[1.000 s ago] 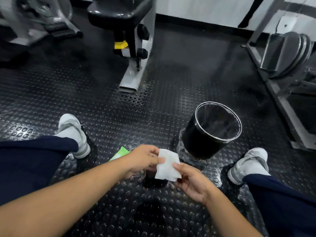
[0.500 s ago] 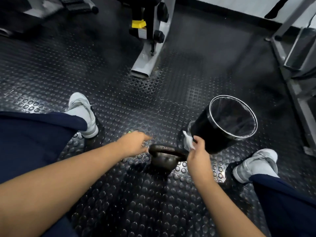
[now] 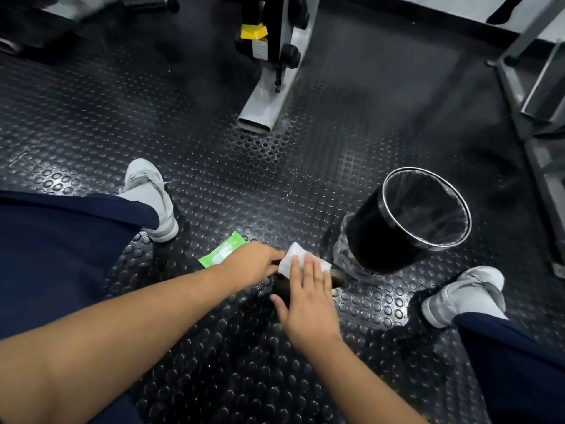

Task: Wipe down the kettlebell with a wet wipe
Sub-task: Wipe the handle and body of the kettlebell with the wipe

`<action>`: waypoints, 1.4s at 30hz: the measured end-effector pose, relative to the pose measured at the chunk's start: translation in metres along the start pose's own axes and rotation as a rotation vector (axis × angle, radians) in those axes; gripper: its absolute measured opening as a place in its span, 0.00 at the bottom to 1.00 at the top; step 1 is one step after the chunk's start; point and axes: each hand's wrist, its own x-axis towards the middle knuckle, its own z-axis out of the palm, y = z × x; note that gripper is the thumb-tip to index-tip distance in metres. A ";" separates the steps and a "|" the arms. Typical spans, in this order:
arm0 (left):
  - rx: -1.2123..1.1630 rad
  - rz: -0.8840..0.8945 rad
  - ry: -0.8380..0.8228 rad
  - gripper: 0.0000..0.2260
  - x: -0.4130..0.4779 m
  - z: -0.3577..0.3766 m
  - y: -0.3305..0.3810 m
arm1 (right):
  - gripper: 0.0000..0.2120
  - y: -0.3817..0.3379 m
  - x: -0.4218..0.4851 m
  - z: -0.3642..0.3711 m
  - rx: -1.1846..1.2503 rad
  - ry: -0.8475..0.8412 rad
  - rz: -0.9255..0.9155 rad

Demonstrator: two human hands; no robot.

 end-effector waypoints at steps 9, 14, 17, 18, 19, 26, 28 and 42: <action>0.058 -0.006 0.016 0.23 0.003 0.000 0.002 | 0.50 0.038 0.009 -0.005 0.127 -0.033 0.159; 0.067 0.024 0.025 0.15 0.001 -0.005 0.007 | 0.48 -0.004 0.022 -0.010 0.011 -0.041 -0.052; 0.047 0.008 0.025 0.15 0.001 -0.003 0.006 | 0.46 -0.006 0.010 0.000 0.015 -0.023 -0.109; 0.053 0.004 0.025 0.17 0.001 -0.003 0.006 | 0.45 -0.001 0.004 0.004 0.014 -0.010 -0.111; 0.058 0.002 0.028 0.19 0.001 -0.003 0.006 | 0.45 0.008 -0.003 0.008 0.014 -0.002 -0.100; 0.028 -0.023 0.038 0.22 0.003 0.002 0.001 | 0.48 0.043 0.012 -0.002 0.082 -0.008 0.087; 0.040 -0.011 0.050 0.20 0.003 0.001 0.002 | 0.47 0.023 0.023 -0.008 0.058 -0.024 0.014; 0.010 -0.025 0.037 0.23 0.005 0.006 -0.003 | 0.47 0.039 -0.003 0.007 0.052 0.027 0.060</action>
